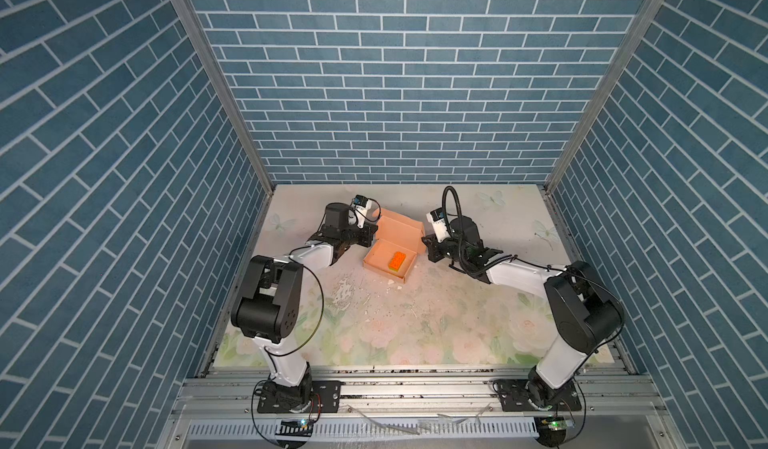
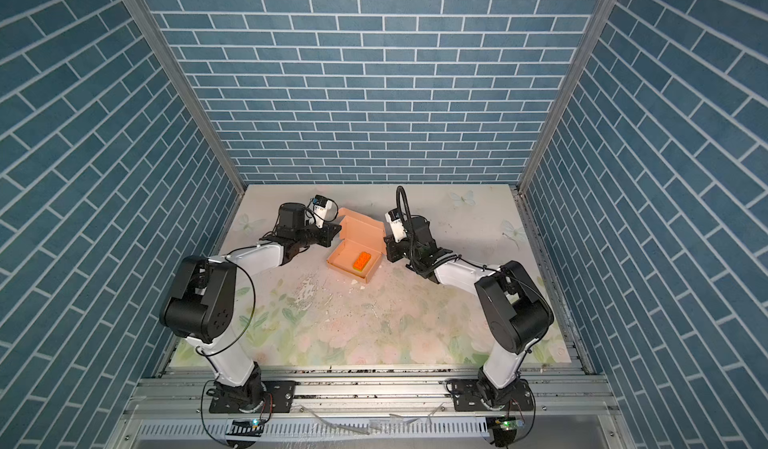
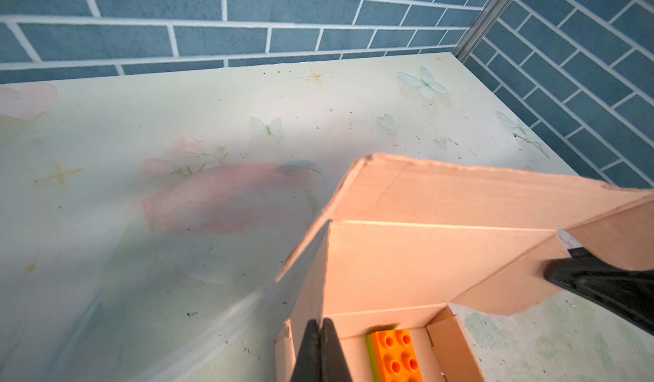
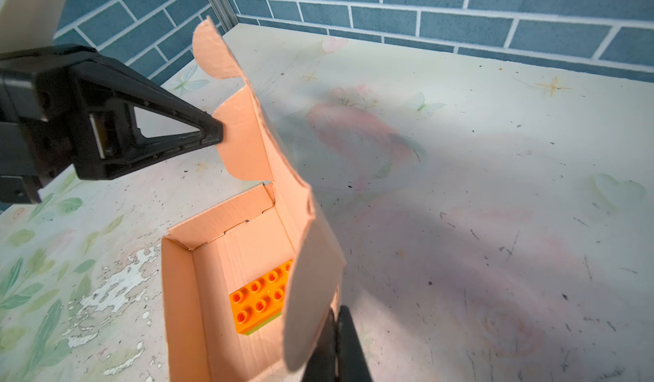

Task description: Fold the paper box

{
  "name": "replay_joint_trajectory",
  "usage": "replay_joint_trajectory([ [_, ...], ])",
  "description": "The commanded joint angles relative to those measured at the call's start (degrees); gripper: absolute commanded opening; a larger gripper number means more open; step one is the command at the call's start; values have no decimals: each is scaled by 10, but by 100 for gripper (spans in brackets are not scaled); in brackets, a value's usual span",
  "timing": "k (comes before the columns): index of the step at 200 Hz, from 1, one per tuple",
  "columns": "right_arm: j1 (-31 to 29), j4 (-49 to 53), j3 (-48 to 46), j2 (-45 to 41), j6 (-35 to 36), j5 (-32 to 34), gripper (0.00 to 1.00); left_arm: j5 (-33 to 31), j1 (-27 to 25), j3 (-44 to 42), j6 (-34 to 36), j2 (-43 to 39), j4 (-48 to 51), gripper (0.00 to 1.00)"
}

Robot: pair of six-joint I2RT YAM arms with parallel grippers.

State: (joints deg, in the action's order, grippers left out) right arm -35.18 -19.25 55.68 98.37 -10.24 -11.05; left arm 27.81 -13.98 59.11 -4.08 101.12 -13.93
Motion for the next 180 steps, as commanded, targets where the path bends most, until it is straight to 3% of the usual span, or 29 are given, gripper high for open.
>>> replay_joint_trajectory([
  [1,2,13,20,2,-4,18,0,-15,-11,-9,-1,-20,9,0],
  [73,2,64,62,4,-27,96,0,-63,-35,-54,-20,-78,-12,0],
  [180,-7,131,123,30,-156,220,0,-178,-79,-98,-121,-99,-48,0],
])
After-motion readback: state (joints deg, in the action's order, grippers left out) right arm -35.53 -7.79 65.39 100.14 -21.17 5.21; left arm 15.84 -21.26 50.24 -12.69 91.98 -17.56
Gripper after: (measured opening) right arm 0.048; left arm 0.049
